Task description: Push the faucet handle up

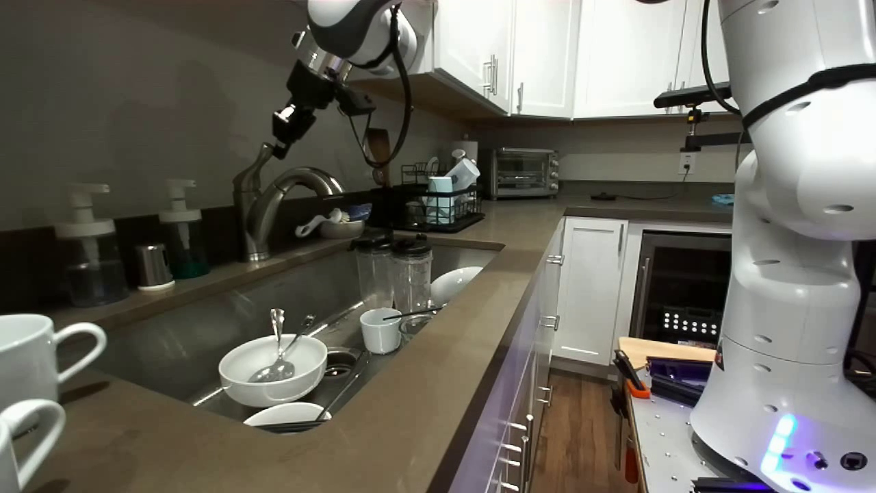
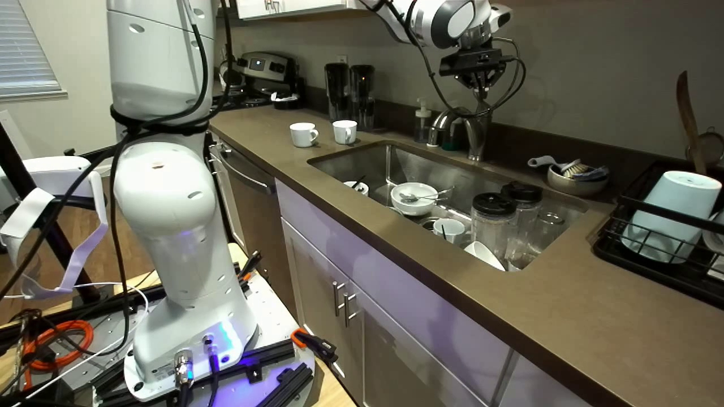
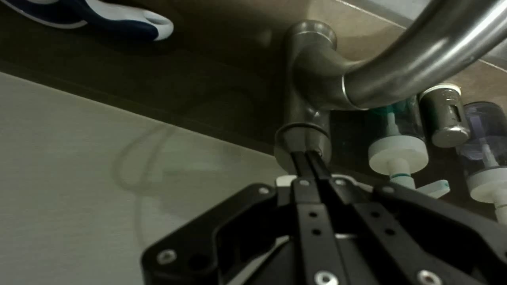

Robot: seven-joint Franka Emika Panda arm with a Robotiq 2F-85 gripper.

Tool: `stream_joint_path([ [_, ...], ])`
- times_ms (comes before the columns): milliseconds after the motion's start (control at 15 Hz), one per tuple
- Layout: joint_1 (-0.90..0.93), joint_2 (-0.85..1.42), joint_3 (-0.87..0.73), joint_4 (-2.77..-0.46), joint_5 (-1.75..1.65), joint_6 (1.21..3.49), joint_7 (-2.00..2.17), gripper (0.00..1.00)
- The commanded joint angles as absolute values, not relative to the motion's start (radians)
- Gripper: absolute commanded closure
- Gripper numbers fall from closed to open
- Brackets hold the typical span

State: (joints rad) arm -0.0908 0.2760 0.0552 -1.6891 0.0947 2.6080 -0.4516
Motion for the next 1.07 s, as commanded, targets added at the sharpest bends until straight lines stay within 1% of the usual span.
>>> stream_joint_path([
  [0,-0.111,0.290,0.083,-1.639,0.137,2.531,-0.496,0.95],
  [67,-0.105,0.289,0.073,-1.634,0.115,2.507,-0.474,0.96],
  [267,-0.090,0.285,0.057,-1.613,0.080,2.414,-0.440,0.95],
  [467,-0.089,0.285,0.063,-1.595,0.097,2.367,-0.461,0.95],
  [1000,-0.075,0.288,0.049,-1.621,0.053,2.510,-0.441,0.95],
])
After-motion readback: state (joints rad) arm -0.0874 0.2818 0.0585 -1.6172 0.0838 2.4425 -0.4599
